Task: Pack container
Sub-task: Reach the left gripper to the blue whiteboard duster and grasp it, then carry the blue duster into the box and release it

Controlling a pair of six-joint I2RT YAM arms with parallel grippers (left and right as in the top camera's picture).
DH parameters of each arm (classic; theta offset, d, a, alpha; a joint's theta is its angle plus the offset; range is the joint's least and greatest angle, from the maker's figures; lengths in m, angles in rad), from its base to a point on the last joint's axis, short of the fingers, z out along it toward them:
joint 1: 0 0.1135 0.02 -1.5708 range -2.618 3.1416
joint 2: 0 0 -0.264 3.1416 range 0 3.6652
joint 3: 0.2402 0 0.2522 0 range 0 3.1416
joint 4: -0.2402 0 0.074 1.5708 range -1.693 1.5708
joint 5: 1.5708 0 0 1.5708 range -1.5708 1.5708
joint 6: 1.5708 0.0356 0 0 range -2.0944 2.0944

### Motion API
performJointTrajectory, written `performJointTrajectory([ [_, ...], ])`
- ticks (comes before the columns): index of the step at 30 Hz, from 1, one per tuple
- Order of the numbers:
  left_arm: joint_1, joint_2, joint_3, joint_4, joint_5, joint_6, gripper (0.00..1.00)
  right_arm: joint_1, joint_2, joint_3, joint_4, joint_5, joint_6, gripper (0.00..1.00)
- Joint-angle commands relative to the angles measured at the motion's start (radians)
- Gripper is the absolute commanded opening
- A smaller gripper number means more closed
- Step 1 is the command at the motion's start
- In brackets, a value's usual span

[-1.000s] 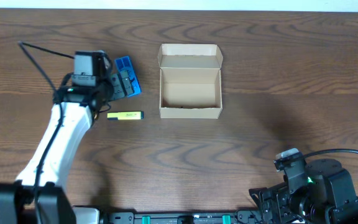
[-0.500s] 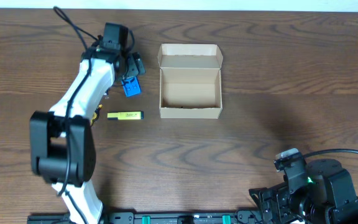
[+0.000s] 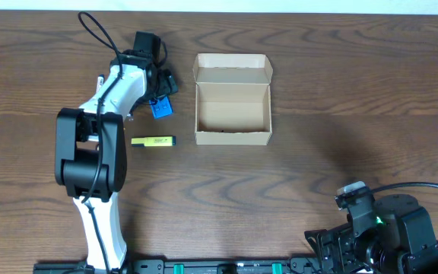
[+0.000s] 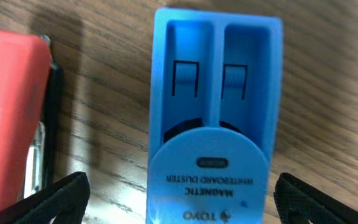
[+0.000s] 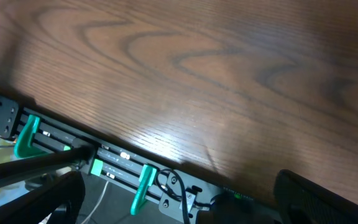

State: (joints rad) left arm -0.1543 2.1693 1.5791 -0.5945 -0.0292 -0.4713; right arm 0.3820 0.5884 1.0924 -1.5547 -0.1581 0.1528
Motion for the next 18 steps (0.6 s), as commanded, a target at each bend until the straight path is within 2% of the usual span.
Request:
performJointTrajectory([
  [1,0.003,0.029,0.023,0.0,0.004,-0.008,0.96,0.008,-0.001,-0.001,-0.002,-0.003,0.01,0.99],
  [3,0.003,0.035,0.023,-0.001,0.003,-0.008,1.0,0.008,-0.001,-0.001,-0.002,-0.003,0.011,0.99],
  [7,0.003,0.038,0.023,-0.003,0.003,-0.008,0.75,0.008,-0.001,-0.001,-0.002,-0.003,0.011,0.99],
  [10,0.003,0.038,0.023,-0.007,0.003,-0.008,0.63,0.008,-0.001,-0.001,-0.002,-0.003,0.011,0.99],
  [15,0.003,0.037,0.025,-0.025,0.003,-0.007,0.52,0.008,-0.001,-0.001,-0.002,-0.003,0.011,0.99],
  [18,0.002,0.037,0.048,-0.072,0.0,0.006,0.4,0.008,-0.001,-0.001,-0.002,-0.003,0.011,0.99],
])
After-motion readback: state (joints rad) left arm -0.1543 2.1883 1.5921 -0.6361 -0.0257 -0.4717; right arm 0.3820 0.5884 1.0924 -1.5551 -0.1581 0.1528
